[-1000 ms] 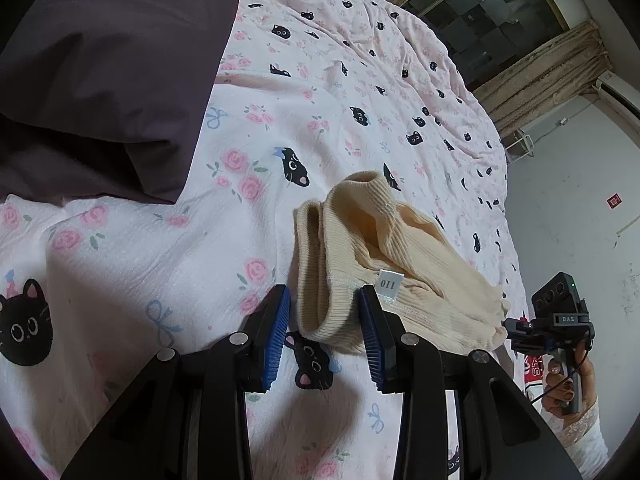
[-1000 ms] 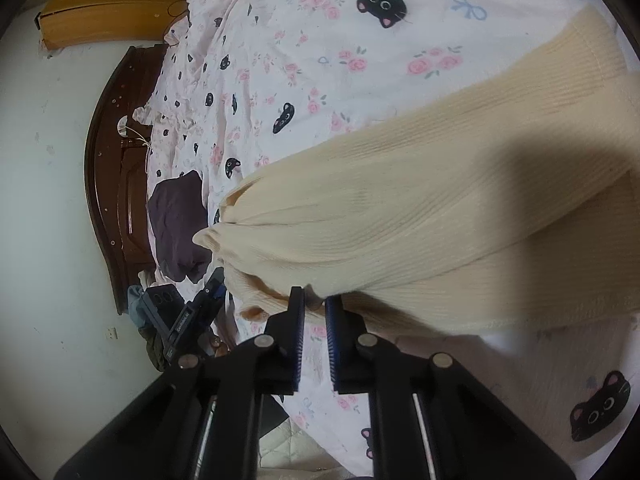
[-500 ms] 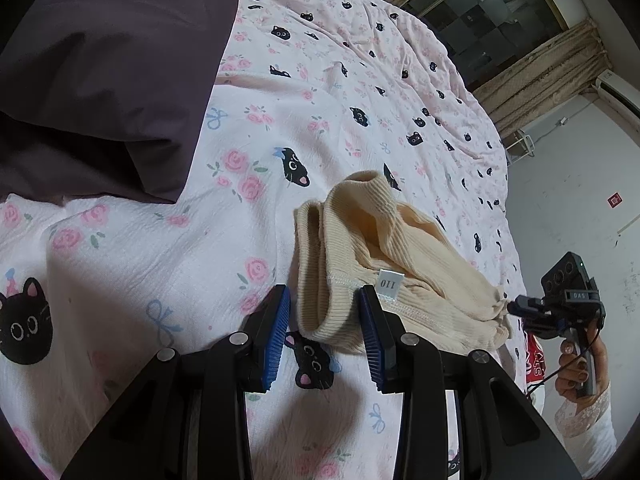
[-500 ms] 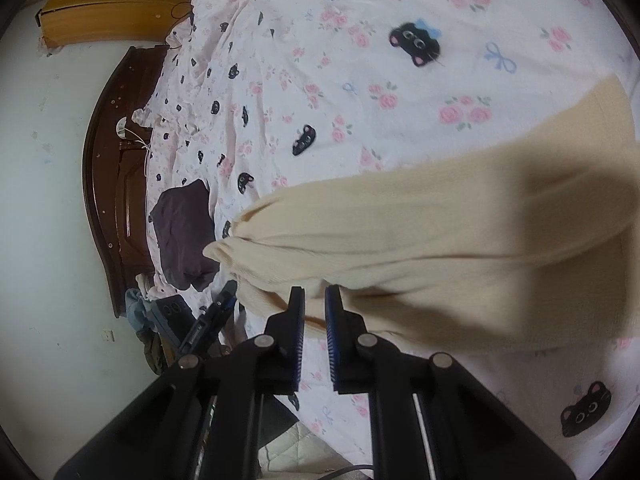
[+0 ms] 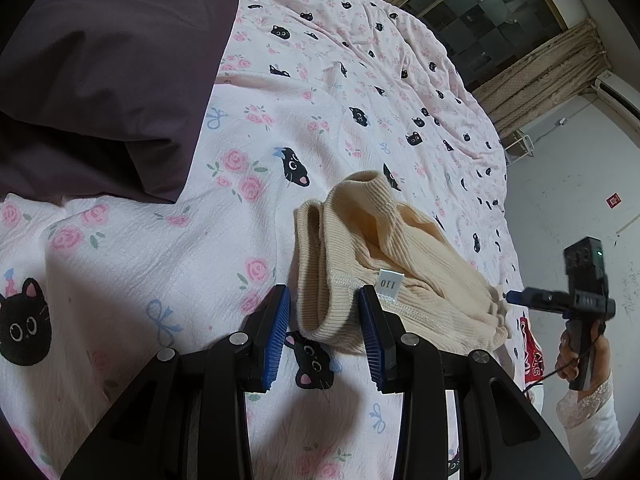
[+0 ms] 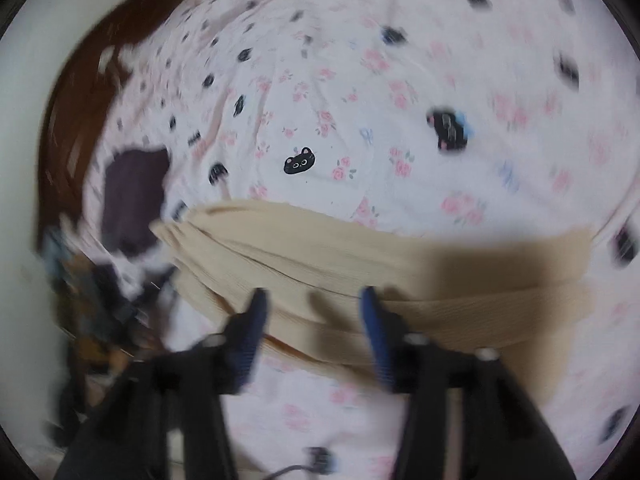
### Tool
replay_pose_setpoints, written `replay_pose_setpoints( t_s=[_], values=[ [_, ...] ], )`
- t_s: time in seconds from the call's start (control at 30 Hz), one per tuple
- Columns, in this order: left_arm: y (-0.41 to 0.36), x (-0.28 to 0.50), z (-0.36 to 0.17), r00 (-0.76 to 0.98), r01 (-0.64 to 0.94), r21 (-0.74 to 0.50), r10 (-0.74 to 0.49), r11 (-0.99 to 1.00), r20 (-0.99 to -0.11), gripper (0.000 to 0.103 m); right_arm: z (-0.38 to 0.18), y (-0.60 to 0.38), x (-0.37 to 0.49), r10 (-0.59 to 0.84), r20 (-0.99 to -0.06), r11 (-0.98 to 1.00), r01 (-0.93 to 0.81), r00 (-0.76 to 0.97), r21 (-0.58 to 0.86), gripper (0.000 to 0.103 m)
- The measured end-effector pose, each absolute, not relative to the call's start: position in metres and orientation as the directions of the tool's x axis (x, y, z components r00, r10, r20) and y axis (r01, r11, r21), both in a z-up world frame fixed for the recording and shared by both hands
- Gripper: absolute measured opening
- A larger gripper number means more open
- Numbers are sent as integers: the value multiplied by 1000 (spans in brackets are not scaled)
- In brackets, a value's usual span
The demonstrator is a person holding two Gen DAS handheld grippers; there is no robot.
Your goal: Fold clothes
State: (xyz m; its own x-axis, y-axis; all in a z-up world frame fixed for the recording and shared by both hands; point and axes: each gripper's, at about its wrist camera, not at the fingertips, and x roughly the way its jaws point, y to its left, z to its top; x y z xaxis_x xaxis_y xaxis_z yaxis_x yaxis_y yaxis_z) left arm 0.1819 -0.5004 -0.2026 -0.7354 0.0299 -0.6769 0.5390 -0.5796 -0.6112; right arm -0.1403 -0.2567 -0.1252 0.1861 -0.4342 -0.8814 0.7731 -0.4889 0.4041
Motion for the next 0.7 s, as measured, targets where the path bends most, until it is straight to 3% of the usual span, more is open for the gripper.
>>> replay_pose_setpoints(
  t_s=[0.17,0.43,0.57,0.7],
  values=[
    [-500,182,-202,-737,539,-614,31,-576,-675,31,-115,-254,-101,-371,-927,-325,927,59,189,61],
    [-501,183,-202,-740,537,-622,35,-570,-671,31,-128,-261,-62,-315,-948,-184,983,-50,10,56],
    [-501,183,-202,-743,536,-627,38,-566,-669,31,-134,-265,-44,-293,-949,-113,990,-112,-82,44],
    [-502,183,-202,-744,534,-630,41,-564,-667,31,-132,-269,-42,-296,-944,-93,988,-149,-127,44]
  ],
)
